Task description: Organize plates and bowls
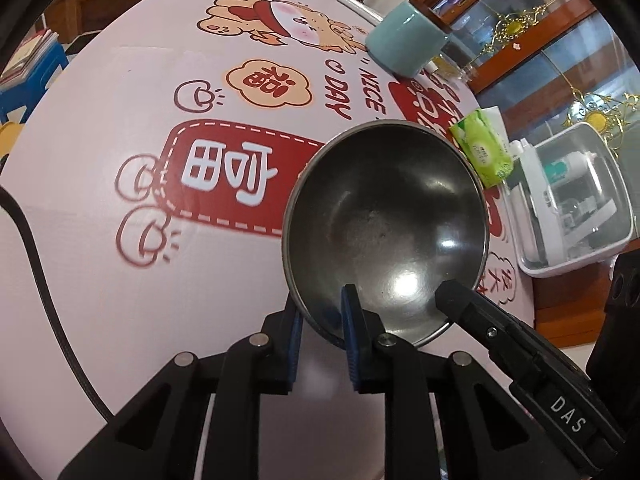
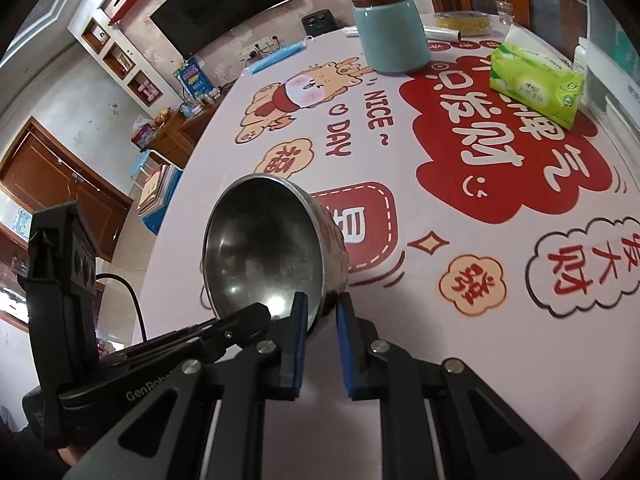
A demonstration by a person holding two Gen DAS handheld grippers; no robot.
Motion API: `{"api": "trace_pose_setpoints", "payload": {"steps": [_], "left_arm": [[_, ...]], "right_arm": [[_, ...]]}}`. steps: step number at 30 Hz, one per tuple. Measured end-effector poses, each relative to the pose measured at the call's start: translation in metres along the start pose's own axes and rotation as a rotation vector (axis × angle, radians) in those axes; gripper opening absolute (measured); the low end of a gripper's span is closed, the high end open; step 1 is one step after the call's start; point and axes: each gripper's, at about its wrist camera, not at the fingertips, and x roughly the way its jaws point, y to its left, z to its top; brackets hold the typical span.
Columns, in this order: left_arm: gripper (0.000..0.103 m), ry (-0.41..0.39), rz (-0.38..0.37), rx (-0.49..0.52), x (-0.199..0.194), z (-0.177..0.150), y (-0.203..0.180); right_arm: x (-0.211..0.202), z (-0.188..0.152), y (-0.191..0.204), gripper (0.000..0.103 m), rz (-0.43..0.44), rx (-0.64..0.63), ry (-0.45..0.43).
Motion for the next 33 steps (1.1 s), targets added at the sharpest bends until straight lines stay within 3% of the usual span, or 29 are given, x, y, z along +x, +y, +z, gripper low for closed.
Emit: {"api": "trace_pose_setpoints", "payload": {"steps": [14, 33], "left_arm": [[0.017, -0.016, -0.019, 0.037, -0.051, -0.066, -0.023], [0.017, -0.018, -0.055, 0.197, -0.088, -0.147, -0.087]], "right_arm": [[-0.071, -0.056, 0.003, 0.014, 0.0, -0.01, -0.051], [-0.15, -0.123, -0.023, 0.014, -0.048, -0.055, -0.147]]}}
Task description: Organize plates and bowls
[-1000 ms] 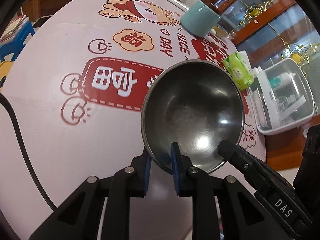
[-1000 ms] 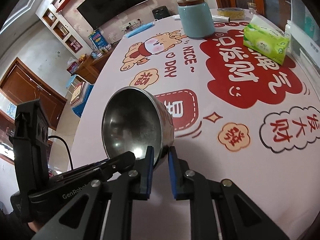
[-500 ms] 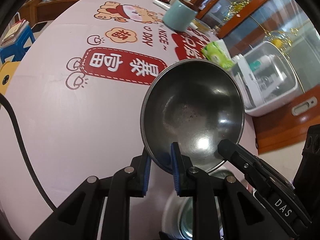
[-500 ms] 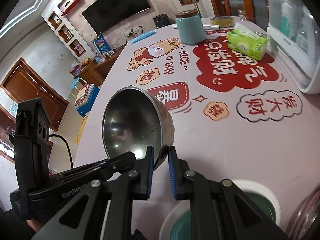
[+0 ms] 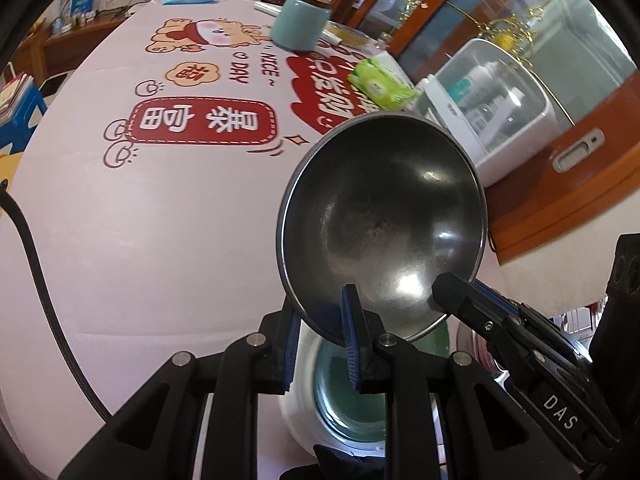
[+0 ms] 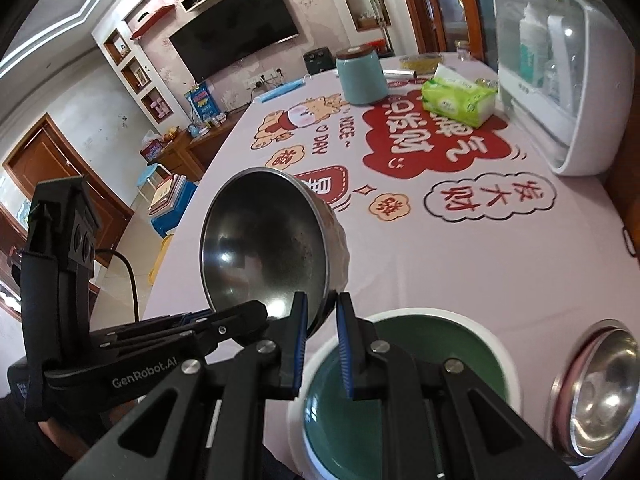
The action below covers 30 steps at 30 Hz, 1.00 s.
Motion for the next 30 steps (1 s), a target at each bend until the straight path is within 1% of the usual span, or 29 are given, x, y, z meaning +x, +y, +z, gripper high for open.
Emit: {"api": "trace_pose_setpoints", "payload": {"steps": [2, 6, 10, 14, 19, 23, 30], "left_arm": [[0.017, 0.002, -0.005, 0.002, 0.002, -0.004, -0.008], [0.017, 0.011, -0.016, 0.01, 0.006, -0.015, -0.027], [0.017, 0.021, -0.042, 0.018, 0.01, -0.025, -0.054], [0.017, 0.02, -0.053, 0.052, 0.014, -0.031, -0.081], [0.017, 0.029, -0.089, 0.095, 0.021, -0.039, -0.118], [0.017, 0.03, -0.1, 0.125, 0.027, -0.045, -0.145], [0.018, 0.043, -0.098, 0.147, 0.043, -0.057, -0.184]], "right_arm": [[-0.01, -0.007, -0.003, 0.015, -0.019, -0.025, -0.008], [-0.026, -0.017, -0.016, 0.016, -0.03, -0.046, -0.012], [-0.045, -0.021, -0.035, 0.016, -0.04, -0.066, -0.014], [-0.063, -0.028, -0.054, 0.016, -0.054, -0.092, -0.025], [-0.089, -0.034, -0.084, 0.017, -0.071, -0.13, -0.042], [-0.105, -0.039, -0.108, 0.017, -0.072, -0.145, -0.053], [-0.119, -0.046, -0.141, 0.017, -0.081, -0.172, -0.037]]}}
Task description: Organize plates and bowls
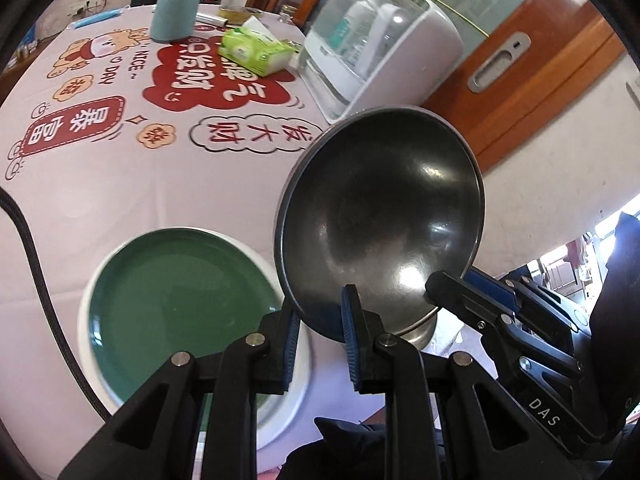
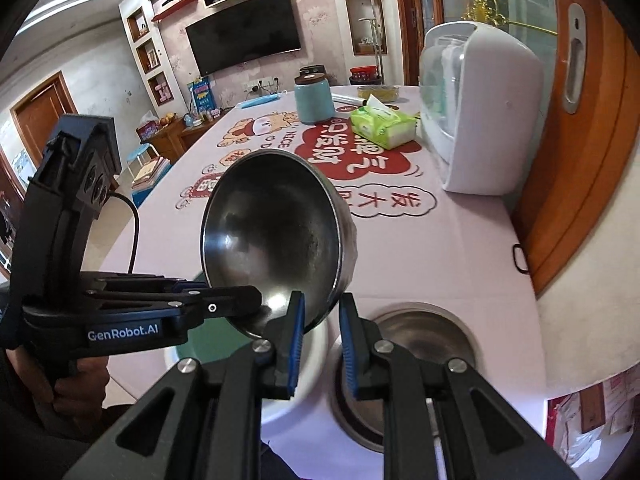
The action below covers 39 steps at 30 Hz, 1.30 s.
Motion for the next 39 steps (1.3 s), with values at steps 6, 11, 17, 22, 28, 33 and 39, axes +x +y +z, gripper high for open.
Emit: {"api": "trace_pose_setpoints", "payload": {"steps": [6, 11, 17, 22, 28, 33, 39], "left_arm": [[0.019, 0.015, -0.007, -0.014, 0.018, -0.009, -0.02], [0.02, 0.034, -0.019, -0.041, 0.039, -0.02, -0.034], [0.021, 0.069, -0.032, -0.085, 0.064, -0.033, -0.046], [0.022, 0.104, -0.025, -0.103, 0.081, -0.041, -0.055], [0.023, 0.13, -0.013, -0.104, 0.091, -0.048, -0.063], [0.027, 0.151, -0.003, -0.093, 0.094, -0.048, -0.069], [0.029, 0.176, 0.009, -0.077, 0.097, -0.046, -0.076]], "right_arm": [[-0.004, -0.009, -0.021, 0.017, -0.012, -0.058, 0.034], [-0.005, -0.018, -0.036, 0.017, -0.028, -0.109, 0.079], [-0.001, -0.032, -0.053, 0.02, -0.039, -0.169, 0.144], [0.003, -0.042, -0.064, 0.022, -0.036, -0.19, 0.187], [0.005, -0.05, -0.074, 0.023, -0.026, -0.191, 0.214], [0.007, -0.053, -0.078, 0.024, -0.018, -0.184, 0.228], [0.008, -0.055, -0.08, 0.025, -0.01, -0.18, 0.238]]}}
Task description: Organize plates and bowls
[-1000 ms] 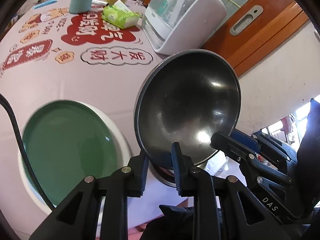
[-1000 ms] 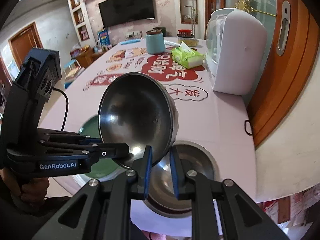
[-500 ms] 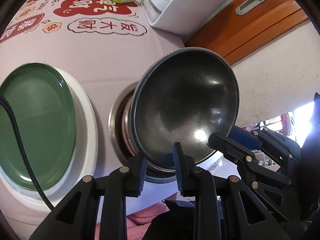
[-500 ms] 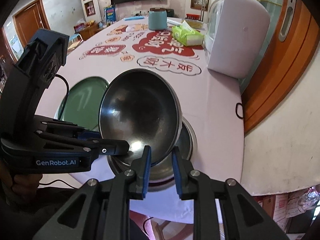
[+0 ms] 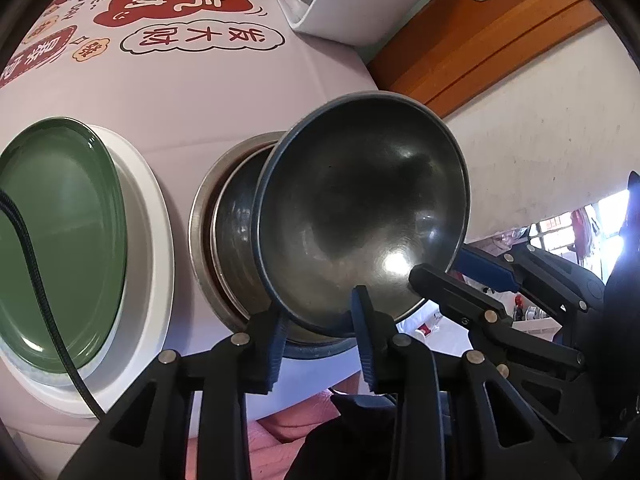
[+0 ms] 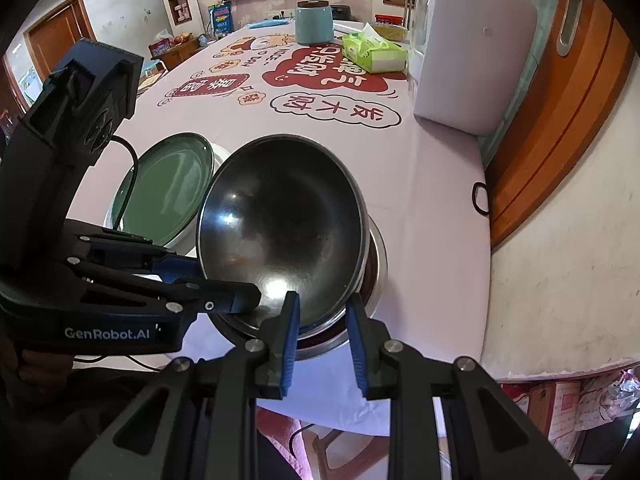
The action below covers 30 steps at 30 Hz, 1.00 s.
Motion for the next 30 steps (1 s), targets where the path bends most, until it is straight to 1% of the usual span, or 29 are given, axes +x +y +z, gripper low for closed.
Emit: {"api": "trace_pose_setpoints", "payload": {"steps": [8, 17, 22, 25, 30], "left_arm": [[0.031, 0.014, -0.008, 0.011, -0.006, 0.001, -0.003], [0.032, 0.03, 0.004, 0.037, -0.009, 0.006, -0.005], [0.034, 0.064, 0.019, 0.075, -0.011, 0.012, -0.01], [0.036, 0.092, 0.024, 0.104, -0.012, 0.016, -0.013], [0.038, 0.136, 0.049, 0.154, -0.013, 0.026, -0.018]], "right_arm": [[0.001, -0.001, -0.001, 0.026, 0.005, 0.003, 0.004], [0.003, 0.0, 0.003, 0.03, 0.005, 0.007, 0.014], [0.005, -0.001, 0.003, 0.03, 0.003, 0.025, 0.026], [0.008, -0.001, 0.0, 0.036, 0.019, 0.044, 0.039], [0.01, -0.009, 0.0, 0.039, 0.033, 0.079, 0.037]]}}
